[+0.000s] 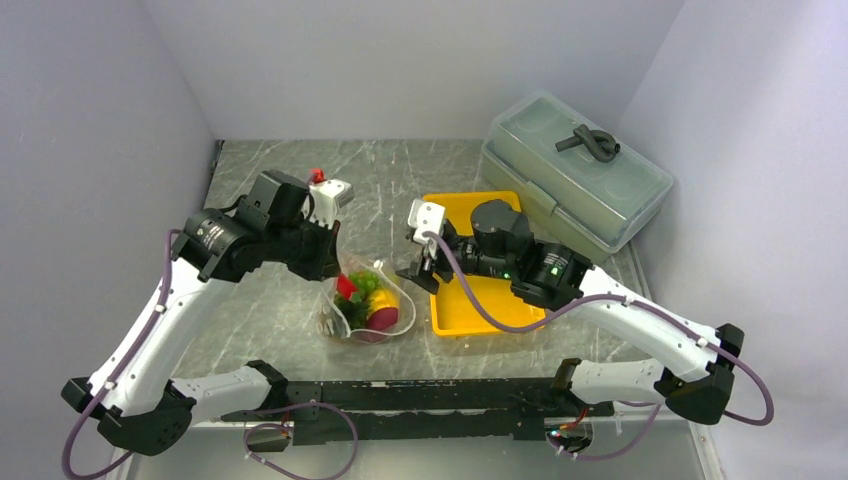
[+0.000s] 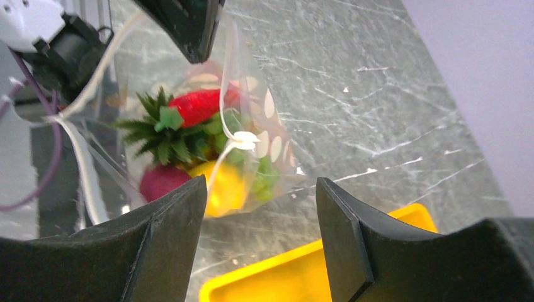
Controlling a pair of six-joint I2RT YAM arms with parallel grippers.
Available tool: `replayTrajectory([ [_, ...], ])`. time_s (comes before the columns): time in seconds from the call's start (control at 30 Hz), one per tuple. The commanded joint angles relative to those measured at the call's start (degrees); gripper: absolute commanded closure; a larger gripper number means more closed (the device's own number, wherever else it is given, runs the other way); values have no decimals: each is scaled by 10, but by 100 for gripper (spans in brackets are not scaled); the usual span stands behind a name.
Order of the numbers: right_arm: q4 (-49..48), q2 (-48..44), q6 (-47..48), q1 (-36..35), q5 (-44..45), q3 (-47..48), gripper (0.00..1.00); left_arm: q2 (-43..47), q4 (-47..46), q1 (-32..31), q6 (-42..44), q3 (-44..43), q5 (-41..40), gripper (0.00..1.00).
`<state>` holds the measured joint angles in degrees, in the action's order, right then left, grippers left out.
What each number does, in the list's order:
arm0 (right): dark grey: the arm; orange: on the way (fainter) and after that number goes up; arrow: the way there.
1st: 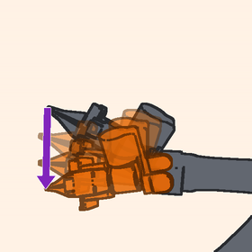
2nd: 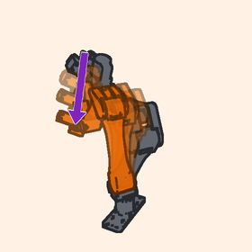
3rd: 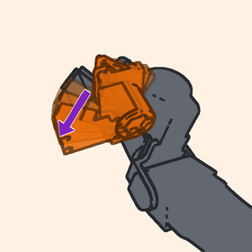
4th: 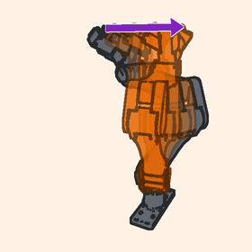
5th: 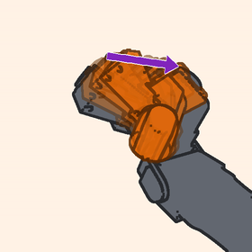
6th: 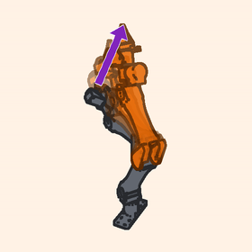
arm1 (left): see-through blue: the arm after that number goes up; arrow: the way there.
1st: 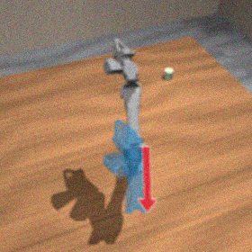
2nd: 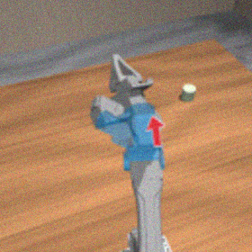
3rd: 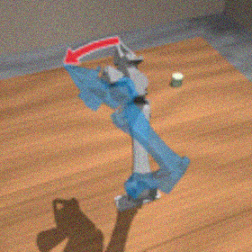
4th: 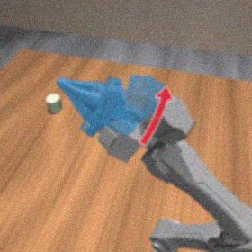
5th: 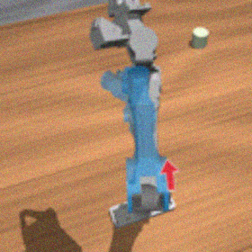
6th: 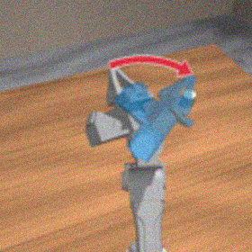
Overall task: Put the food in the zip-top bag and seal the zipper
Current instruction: Zip the zipper food storage bag at the center of the board.
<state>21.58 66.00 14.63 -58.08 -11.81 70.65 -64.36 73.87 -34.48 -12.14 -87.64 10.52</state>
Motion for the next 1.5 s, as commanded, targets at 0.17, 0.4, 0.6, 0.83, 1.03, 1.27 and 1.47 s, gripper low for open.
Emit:
replayTrajectory([
  [0.17,-25,-29,199,2,-84,-41,31,18,7,0,37,-50,82,100],
  [0.4,-20,-15,290,3,-201,-39,31,34,8,0,46,-49,141,100],
  [0.6,25,15,345,3,-240,0,31,44,5,-1,52,-43,177,99],
  [0.83,66,46,370,3,-299,44,33,54,3,-1,53,-41,192,98],
  [1.03,67,62,362,3,-347,62,37,52,2,-2,52,-38,195,97],
  [1.27,78,89,357,3,-361,78,49,51,1,-2,53,-38,195,97],
  [1.47,68,92,352,3,-366,75,76,51,1,-2,54,-38,195,96],
])
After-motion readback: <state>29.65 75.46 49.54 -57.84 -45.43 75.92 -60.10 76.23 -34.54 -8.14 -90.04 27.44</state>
